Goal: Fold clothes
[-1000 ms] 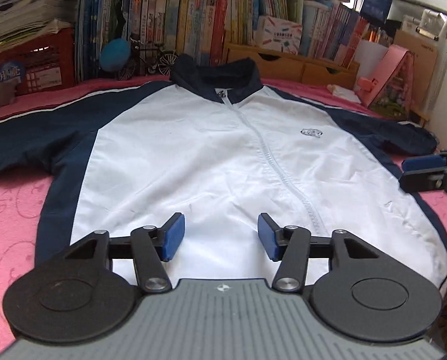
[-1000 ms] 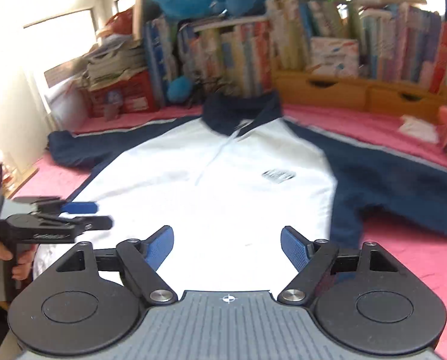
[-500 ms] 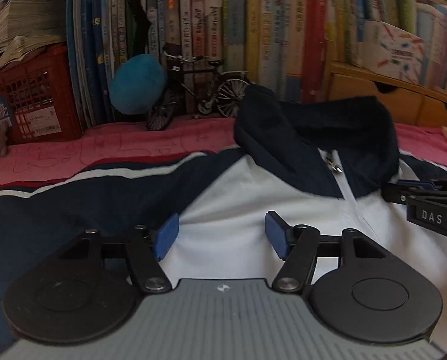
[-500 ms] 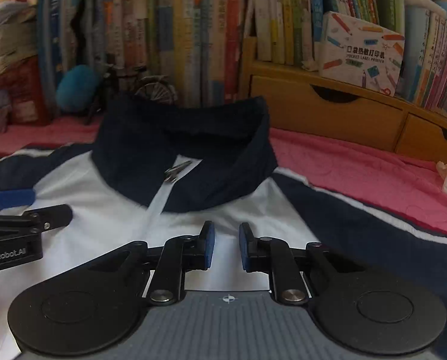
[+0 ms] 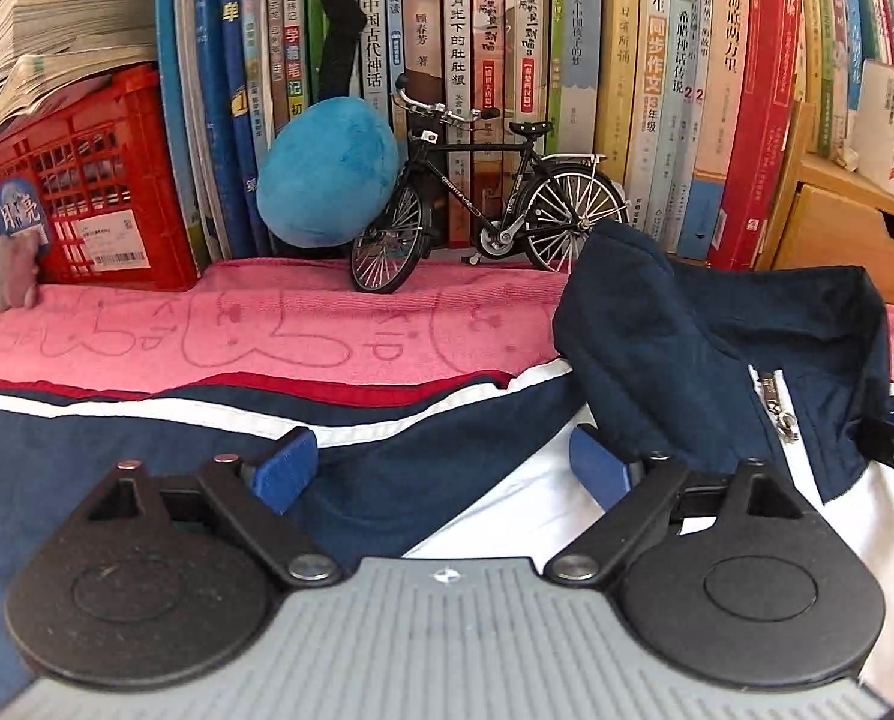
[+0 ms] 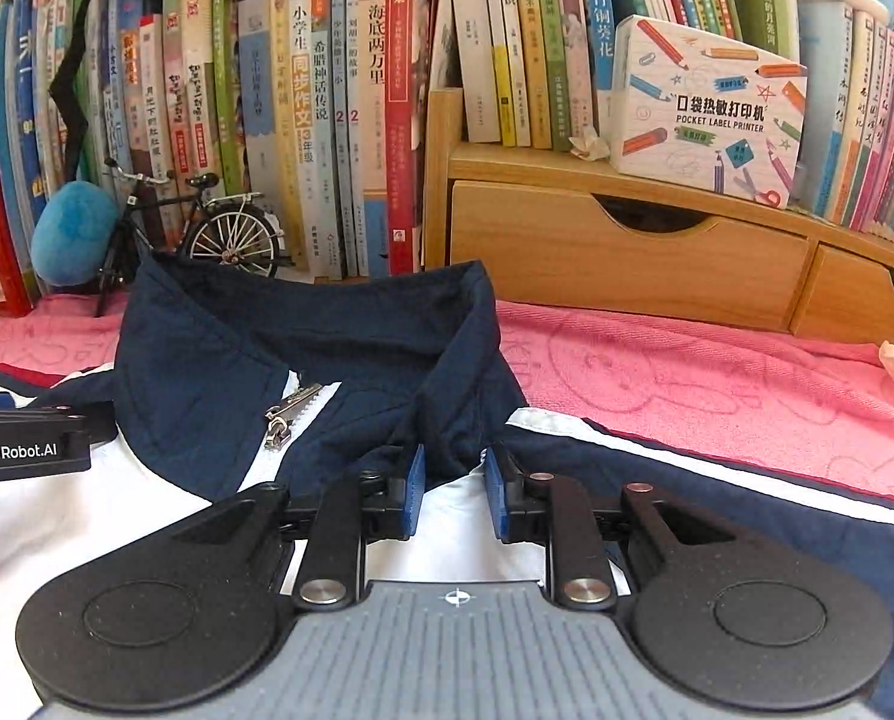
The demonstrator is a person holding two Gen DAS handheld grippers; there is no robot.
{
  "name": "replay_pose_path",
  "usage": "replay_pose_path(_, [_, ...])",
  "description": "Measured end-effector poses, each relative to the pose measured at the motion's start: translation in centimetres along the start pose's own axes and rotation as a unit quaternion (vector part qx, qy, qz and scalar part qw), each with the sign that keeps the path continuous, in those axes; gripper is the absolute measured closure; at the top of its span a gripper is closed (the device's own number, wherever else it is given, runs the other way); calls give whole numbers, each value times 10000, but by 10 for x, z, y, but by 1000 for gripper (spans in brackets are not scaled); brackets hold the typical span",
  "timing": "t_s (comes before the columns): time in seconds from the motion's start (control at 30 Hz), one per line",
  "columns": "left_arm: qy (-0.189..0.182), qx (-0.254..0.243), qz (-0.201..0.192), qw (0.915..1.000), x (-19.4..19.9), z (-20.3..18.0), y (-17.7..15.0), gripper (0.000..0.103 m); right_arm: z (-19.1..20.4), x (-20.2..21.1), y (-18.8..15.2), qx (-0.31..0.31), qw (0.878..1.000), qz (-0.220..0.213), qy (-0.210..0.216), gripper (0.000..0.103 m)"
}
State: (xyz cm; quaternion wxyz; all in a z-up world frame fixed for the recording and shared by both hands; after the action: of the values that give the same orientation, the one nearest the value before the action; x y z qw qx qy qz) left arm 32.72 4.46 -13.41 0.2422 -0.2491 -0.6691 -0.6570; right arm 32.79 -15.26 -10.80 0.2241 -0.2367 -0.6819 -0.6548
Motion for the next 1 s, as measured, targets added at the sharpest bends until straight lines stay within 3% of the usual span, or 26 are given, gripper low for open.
replay_pose_path(0.07, [-289, 80, -76, 9995, 22, 19, -4, 31, -1, 0, 0, -46, 10000, 5, 3, 76])
replay_pose_path(0.13, [-527, 409, -296, 9973, 53, 51, -7, 31, -2, -1, 0, -70, 10000, 9, 1, 75])
replay_pose_path(0.23, [63, 811, -895, 9927, 103, 131, -12, 21, 1, -1, 0, -8, 9999, 2, -108, 72])
replay_pose_path(0.27, [508, 939, -1065, 9886, 115, 161, -13, 18, 1, -1, 0, 12, 9999, -1, -150, 70])
replay_pose_path(0.33, [1689, 1254, -1274, 9693, 132, 228, -16, 14, 1, -1, -1, 37, 9997, -4, -226, 64])
replay_pose_path(0.37, [2219, 1516, -1253, 9550, 136, 261, -19, 13, 2, -1, -1, 49, 9996, -6, -264, 63])
replay_pose_path(0.43, [2929, 2143, -1083, 9255, 138, 322, -27, 13, 2, -1, -1, 66, 9995, -8, -319, 63])
replay_pose_path(0.5, [3231, 2766, -917, 9004, 136, 367, -37, 13, 1, 0, -1, 61, 9995, -6, -316, 62])
replay_pose_path(0.6, [3181, 3506, -684, 8782, 122, 410, -49, 18, 0, 0, -1, 46, 9995, 0, -308, 62])
replay_pose_path(0.63, [3013, 3662, -644, 8781, 115, 416, -50, 25, -1, 0, -1, 44, 9995, 1, -313, 62])
replay_pose_path(0.7, [2530, 3943, -577, 8816, 100, 425, -49, 92, -2, -1, -1, 20, 9994, 8, -335, 58])
replay_pose_path(0.77, [2412, 3818, -839, 8883, 103, 425, -38, 97, -5, -2, -1, -59, 9992, 30, -391, 51])
replay_pose_path(0.83, [2731, 2793, -1558, 9072, 122, 409, -15, 97, -10, -3, -1, -205, 9989, 69, -408, 44])
replay_pose_path(0.87, [2916, 2139, -1961, 9115, 133, 396, -6, 97, -12, -3, -2, -267, 9988, 86, -410, 40])
replay_pose_path(0.93, [3315, 1095, -2462, 9041, 146, 377, 6, 96, -12, -3, -2, -235, 9986, 82, -459, 40])
replay_pose_path(0.97, [3431, 915, -2426, 9028, 144, 375, 8, 93, -11, -3, -2, -192, 9986, 72, -494, 39])
replay_pose_path(1.0, [3489, 1006, -2118, 9073, 137, 382, 6, 91, -10, -3, -2, -144, 9985, 61, -532, 39])
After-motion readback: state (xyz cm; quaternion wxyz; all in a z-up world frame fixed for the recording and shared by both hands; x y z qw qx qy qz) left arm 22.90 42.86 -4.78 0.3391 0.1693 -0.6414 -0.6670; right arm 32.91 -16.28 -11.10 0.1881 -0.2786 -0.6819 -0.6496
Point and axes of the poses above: each gripper's, at about its wrist camera, not at the fingertips, and x roughly against the way its jaws point, z to its left, y to its top, the point moved 6 cm from there along -x, roughly the way its jaws point, and after that the axes turned 2 degrees about -y, right-handed, at the moved point
